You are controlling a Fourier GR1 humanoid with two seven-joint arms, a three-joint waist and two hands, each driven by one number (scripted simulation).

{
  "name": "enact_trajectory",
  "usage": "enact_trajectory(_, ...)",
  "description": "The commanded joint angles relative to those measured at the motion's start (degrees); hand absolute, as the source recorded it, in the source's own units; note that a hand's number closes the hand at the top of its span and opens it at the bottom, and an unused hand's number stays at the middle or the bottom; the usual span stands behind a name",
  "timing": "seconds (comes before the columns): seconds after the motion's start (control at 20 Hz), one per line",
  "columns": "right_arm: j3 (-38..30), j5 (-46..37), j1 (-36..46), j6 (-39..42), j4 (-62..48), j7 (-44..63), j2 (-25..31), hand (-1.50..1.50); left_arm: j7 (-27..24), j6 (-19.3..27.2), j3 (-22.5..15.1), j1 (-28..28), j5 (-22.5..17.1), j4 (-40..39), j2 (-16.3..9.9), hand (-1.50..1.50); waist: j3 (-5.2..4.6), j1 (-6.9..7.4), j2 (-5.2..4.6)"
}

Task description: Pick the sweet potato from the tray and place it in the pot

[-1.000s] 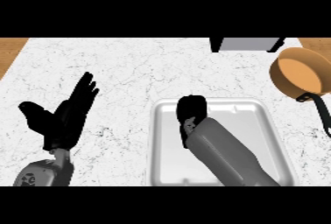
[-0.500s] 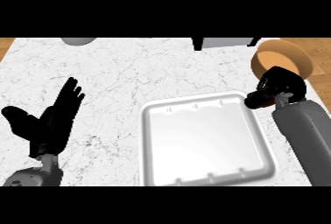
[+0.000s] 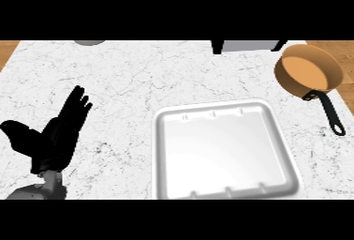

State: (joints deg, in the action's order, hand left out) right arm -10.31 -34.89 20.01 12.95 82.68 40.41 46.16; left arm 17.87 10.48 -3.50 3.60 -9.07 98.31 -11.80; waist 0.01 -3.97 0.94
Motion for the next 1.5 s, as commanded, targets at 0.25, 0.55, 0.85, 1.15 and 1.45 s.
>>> enact_trajectory(0.25, -14.05, 7.79, -0.98, 3.79, 16.31, -4.93, 9.81, 1.50, -1.67, -1.44, -1.94, 0.53, 0.87, -1.37, 1.43, 0.00, -0.09, 2.41, -0.47)
enact_trajectory(0.55, -15.10, 10.00, 7.48, 4.47, 13.54, -4.48, 11.01, 1.50, -0.98, -2.50, -1.28, 1.84, 0.53, -0.95, 1.78, 0.00, -0.05, 4.31, -0.92)
enact_trajectory(0.85, -8.78, 8.57, 17.64, 4.13, 0.58, -4.62, 11.12, 1.50, 1.81, -0.89, -1.05, 7.40, 2.90, -3.84, 2.81, 0.00, -0.05, 4.79, -1.10)
enact_trajectory(1.15, -3.46, 3.01, 26.89, -0.87, -15.13, -7.17, 8.42, 1.50, -1.90, -2.07, -3.22, 3.62, 3.62, -3.72, 4.62, 0.00, -0.05, 5.42, -1.31)
enact_trajectory(1.45, -1.02, -0.98, 33.63, -4.04, -29.86, -13.10, 6.01, 1.50, 0.41, -2.32, -2.42, 4.67, 3.17, -2.14, 4.50, 0.00, -0.02, 5.55, -1.38)
